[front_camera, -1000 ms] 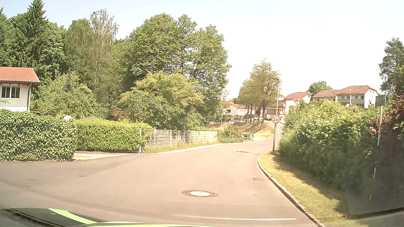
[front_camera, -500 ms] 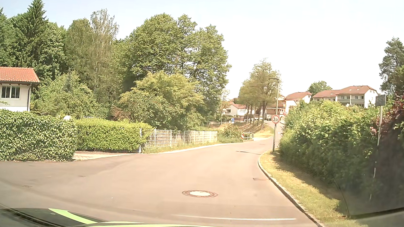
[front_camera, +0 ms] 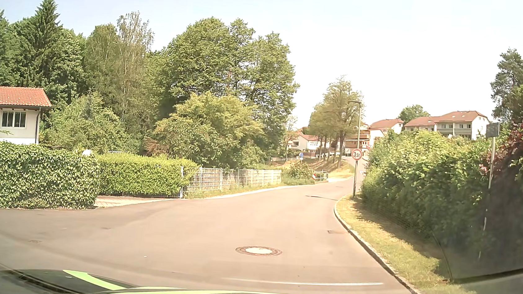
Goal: Follow the waypoints while adhering to traffic rules and regulations
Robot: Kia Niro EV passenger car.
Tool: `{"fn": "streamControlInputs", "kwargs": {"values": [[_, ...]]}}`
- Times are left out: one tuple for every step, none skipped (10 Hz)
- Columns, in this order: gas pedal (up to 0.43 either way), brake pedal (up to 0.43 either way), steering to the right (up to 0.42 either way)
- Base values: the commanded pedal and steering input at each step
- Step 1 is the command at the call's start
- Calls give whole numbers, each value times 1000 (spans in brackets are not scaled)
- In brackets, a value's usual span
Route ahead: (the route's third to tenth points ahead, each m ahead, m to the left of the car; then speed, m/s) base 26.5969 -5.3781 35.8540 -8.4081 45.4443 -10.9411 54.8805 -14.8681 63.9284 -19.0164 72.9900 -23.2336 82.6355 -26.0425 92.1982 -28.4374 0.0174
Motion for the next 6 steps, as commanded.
{"fn": "streamControlInputs", "kwargs": {"values": [[0, 280, 14], [0, 280, 14], [0, 280, 14], [0, 280, 14], [0, 280, 14], [0, 280, 14]]}}
